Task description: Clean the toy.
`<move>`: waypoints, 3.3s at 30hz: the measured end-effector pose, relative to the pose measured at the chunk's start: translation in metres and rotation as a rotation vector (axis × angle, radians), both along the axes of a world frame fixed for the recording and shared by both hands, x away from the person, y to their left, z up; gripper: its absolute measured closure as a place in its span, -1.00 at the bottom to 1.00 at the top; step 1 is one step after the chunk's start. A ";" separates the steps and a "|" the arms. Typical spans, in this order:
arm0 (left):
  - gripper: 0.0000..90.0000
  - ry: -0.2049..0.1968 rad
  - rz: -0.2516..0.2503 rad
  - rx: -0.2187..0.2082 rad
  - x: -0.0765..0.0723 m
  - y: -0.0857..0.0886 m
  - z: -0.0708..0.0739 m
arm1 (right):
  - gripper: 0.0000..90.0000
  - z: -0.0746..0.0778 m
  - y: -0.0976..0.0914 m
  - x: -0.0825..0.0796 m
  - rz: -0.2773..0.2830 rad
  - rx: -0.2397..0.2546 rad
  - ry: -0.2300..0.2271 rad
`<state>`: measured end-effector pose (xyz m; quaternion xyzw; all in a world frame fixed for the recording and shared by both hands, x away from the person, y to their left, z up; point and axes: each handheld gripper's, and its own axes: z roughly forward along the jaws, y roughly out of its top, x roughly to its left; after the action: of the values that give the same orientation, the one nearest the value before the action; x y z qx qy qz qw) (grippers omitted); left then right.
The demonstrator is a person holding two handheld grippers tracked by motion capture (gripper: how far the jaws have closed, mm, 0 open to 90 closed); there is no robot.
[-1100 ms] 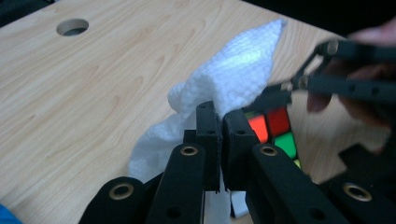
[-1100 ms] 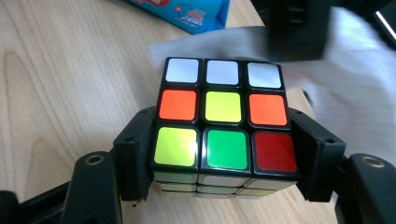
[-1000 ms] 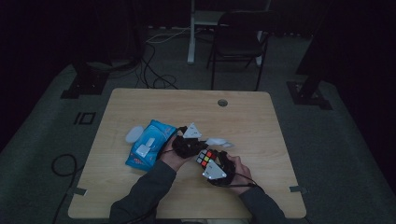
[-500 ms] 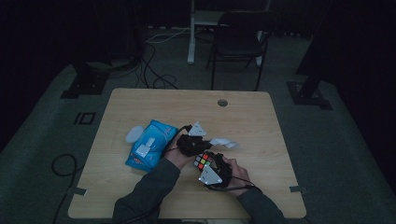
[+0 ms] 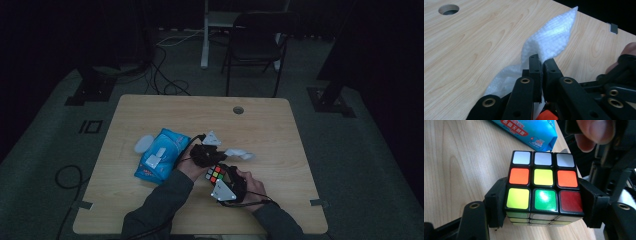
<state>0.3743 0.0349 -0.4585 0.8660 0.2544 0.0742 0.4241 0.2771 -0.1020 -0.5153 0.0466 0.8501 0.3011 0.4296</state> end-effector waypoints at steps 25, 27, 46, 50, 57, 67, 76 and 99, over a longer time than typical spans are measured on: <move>0.95 0.016 -0.015 -0.026 -0.003 -0.002 0.000 | -0.25 -0.005 -0.005 0.004 -0.039 -0.021 -0.008; 0.95 0.019 -0.016 -0.022 -0.002 -0.002 -0.001 | -0.25 -0.006 -0.003 0.002 -0.036 -0.014 -0.004; 0.95 0.033 -0.006 -0.012 -0.001 -0.001 -0.004 | -0.25 -0.003 -0.003 -0.003 -0.012 -0.031 -0.039; 0.95 0.030 -0.013 -0.021 -0.002 0.000 -0.001 | -0.25 -0.004 -0.004 -0.001 -0.020 -0.043 -0.035; 0.95 0.034 -0.016 -0.028 -0.001 0.003 -0.001 | -0.25 -0.005 -0.005 0.001 -0.037 -0.028 -0.025; 0.95 0.023 0.012 -0.036 -0.001 0.012 -0.001 | -0.25 -0.003 -0.009 0.005 -0.028 0.006 0.036; 0.95 -0.025 0.017 -0.049 -0.008 0.019 0.002 | -0.25 0.001 -0.019 0.016 -0.057 0.108 0.145; 0.96 -0.033 -0.025 -0.037 -0.020 0.019 -0.005 | -0.25 0.007 -0.035 0.041 -0.104 0.292 0.323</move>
<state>0.3545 0.0544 -0.4635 0.8598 0.2378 0.0783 0.4450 0.3179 -0.1373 -0.5085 0.1996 0.8516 0.3872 0.2917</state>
